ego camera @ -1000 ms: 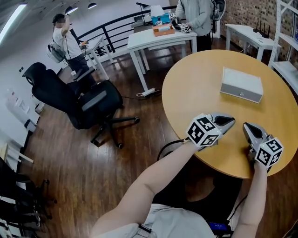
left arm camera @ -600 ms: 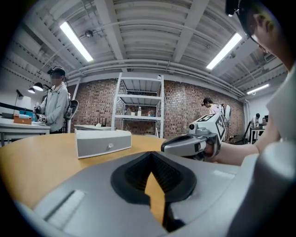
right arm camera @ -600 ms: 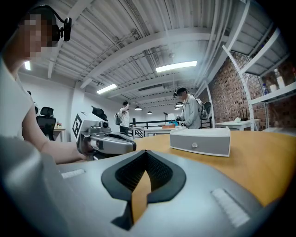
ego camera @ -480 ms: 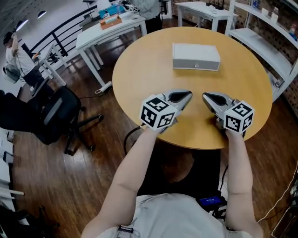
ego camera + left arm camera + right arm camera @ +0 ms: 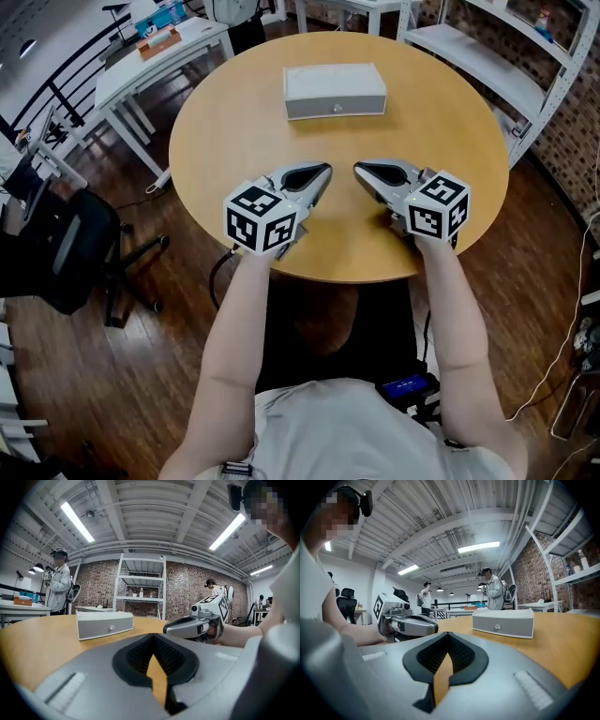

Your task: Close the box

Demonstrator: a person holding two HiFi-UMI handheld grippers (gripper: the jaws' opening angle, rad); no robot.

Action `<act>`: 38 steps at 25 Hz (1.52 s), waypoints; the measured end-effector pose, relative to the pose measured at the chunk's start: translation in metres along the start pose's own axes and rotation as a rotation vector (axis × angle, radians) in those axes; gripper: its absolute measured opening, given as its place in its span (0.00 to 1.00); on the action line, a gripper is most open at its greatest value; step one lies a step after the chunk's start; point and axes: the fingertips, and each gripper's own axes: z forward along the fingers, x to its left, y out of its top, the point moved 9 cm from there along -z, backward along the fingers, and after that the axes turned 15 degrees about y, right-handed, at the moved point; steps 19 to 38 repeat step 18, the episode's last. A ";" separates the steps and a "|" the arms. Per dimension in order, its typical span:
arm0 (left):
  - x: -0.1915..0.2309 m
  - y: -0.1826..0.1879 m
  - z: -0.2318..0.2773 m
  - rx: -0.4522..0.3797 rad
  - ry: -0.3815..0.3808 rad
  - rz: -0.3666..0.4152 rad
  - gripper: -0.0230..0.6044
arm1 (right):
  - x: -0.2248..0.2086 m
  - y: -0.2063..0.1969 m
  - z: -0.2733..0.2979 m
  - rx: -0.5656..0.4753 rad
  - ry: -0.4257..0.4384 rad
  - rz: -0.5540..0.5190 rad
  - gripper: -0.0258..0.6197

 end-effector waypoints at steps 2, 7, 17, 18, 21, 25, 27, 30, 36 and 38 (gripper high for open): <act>0.001 0.000 0.000 -0.001 0.001 0.000 0.04 | 0.000 0.000 0.001 0.001 0.000 -0.001 0.04; 0.000 0.001 0.000 -0.001 0.000 -0.002 0.04 | 0.000 0.001 -0.001 0.002 -0.001 0.001 0.04; -0.001 0.001 0.001 -0.001 0.001 -0.003 0.04 | -0.001 0.001 -0.001 0.002 0.001 0.001 0.04; -0.001 0.001 0.002 0.000 0.002 -0.003 0.04 | -0.001 0.000 -0.002 0.002 0.001 0.002 0.04; -0.001 0.001 0.002 0.000 0.002 -0.003 0.04 | -0.001 0.000 -0.002 0.002 0.001 0.002 0.04; -0.001 0.001 0.002 0.000 0.002 -0.003 0.04 | -0.001 0.000 -0.002 0.002 0.001 0.002 0.04; -0.001 0.001 0.002 0.000 0.002 -0.003 0.04 | -0.001 0.000 -0.002 0.002 0.001 0.002 0.04; -0.001 0.001 0.002 0.000 0.002 -0.003 0.04 | -0.001 0.000 -0.002 0.002 0.001 0.002 0.04; -0.001 0.001 0.002 0.000 0.002 -0.003 0.04 | -0.001 0.000 -0.002 0.002 0.001 0.002 0.04; -0.001 0.001 0.002 0.000 0.002 -0.003 0.04 | -0.001 0.000 -0.002 0.002 0.001 0.002 0.04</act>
